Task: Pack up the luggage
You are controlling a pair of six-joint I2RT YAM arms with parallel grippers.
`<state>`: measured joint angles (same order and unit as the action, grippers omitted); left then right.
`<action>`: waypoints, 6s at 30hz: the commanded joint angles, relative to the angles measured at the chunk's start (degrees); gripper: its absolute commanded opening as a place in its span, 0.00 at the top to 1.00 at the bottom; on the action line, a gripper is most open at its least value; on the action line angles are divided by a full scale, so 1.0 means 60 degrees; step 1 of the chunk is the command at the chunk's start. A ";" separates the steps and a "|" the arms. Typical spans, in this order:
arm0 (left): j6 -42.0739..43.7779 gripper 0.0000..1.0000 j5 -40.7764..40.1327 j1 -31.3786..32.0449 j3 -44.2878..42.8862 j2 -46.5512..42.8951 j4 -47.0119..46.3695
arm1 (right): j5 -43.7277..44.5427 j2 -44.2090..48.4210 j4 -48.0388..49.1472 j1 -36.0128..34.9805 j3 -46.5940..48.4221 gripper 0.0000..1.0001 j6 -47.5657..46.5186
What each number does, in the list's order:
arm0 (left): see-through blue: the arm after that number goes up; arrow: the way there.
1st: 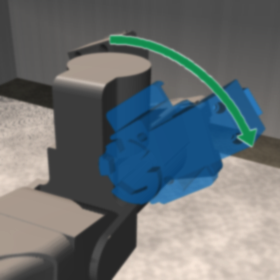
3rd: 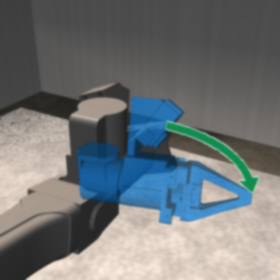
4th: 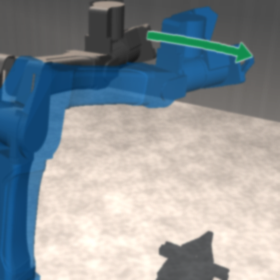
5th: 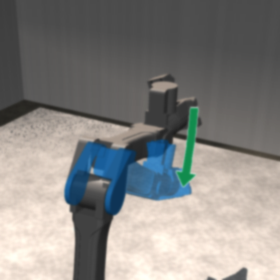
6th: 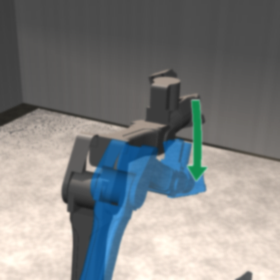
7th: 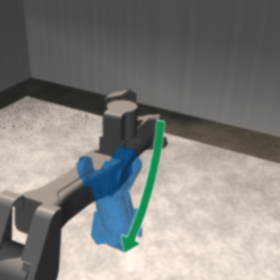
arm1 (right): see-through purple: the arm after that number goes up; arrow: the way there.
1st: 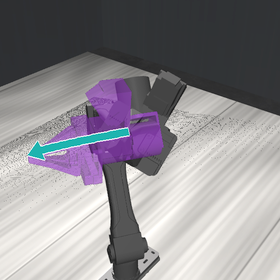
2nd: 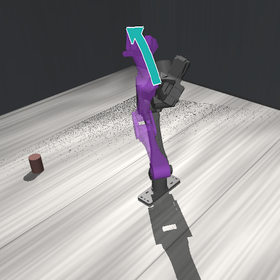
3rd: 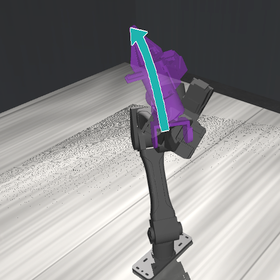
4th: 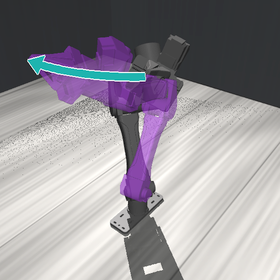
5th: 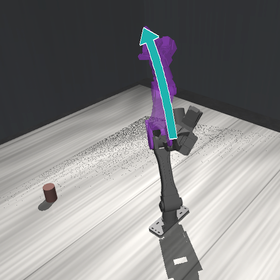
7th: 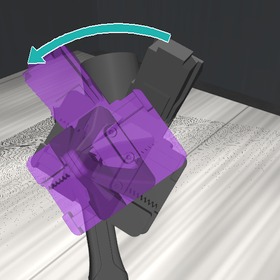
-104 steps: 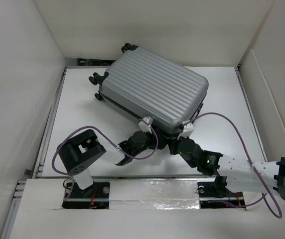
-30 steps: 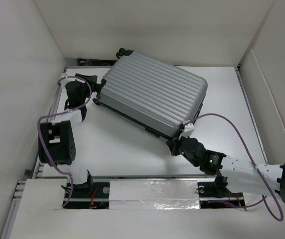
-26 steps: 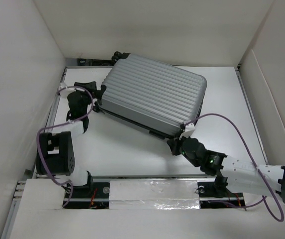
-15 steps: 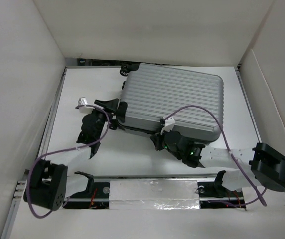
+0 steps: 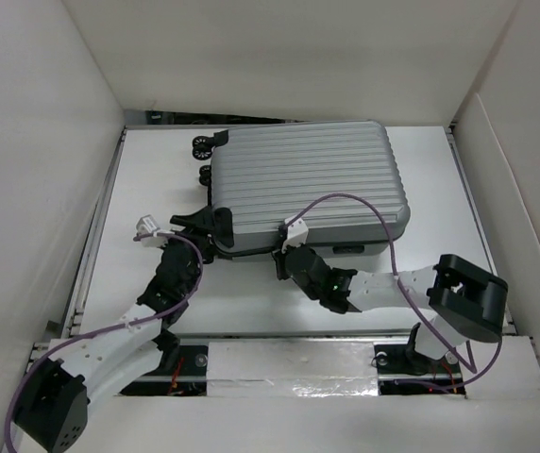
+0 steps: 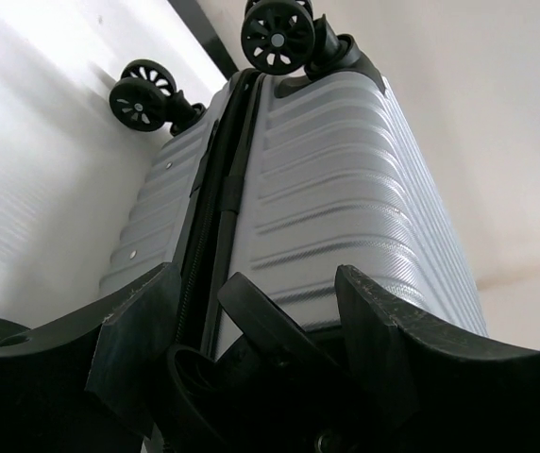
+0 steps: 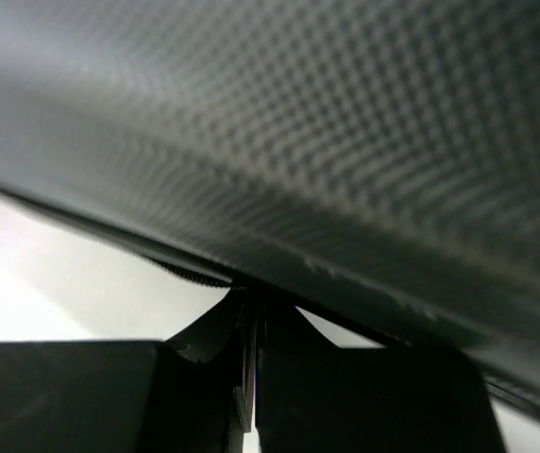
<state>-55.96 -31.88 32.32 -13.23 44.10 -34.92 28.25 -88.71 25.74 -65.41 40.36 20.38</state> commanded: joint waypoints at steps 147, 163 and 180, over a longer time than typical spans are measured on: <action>0.2516 1.00 0.7318 -0.1079 -0.0929 0.2509 -0.3731 | -0.2697 0.8443 -0.5332 0.6214 -0.3036 1.00 0.0853; 0.3628 0.04 1.0351 -0.0290 -0.0680 0.3063 -0.4563 | -0.3361 0.6318 -0.3850 0.5379 -0.2771 1.00 0.0338; 0.6265 0.01 1.0073 0.0034 -0.2407 0.4281 -0.4333 | -0.3917 0.6024 -0.3718 0.5379 -0.2786 1.00 0.0221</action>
<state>-23.68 28.69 32.27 -24.01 71.33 -60.31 8.08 -51.53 2.17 -32.34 23.64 22.44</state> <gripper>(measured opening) 0.989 0.012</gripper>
